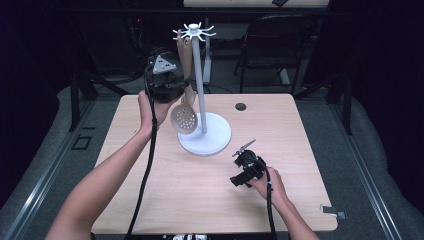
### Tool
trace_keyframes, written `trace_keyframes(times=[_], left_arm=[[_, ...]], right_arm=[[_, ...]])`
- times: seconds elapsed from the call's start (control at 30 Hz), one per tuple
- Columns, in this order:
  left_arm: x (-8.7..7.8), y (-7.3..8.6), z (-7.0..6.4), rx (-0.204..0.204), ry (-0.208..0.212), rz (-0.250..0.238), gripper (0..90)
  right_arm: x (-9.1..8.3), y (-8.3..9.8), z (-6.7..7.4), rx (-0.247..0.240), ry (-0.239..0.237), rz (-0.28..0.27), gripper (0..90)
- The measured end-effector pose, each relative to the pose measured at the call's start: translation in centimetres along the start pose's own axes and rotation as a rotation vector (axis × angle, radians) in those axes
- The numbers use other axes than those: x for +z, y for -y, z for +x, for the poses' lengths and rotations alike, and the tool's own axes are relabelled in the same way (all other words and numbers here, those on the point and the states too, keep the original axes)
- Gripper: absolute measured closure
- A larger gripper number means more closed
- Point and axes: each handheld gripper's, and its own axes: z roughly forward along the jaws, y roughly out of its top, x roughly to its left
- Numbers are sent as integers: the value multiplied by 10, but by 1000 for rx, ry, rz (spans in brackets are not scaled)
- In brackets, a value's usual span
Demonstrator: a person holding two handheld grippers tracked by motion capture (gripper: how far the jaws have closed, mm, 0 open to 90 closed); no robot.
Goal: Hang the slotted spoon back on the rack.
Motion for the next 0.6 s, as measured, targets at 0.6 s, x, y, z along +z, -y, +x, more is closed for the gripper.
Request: trace_keyframes(times=[0.6], left_arm=[[12,-4,-1,-13,-17,8,733]], right_arm=[[0,0,0,6,-9,-9,220]])
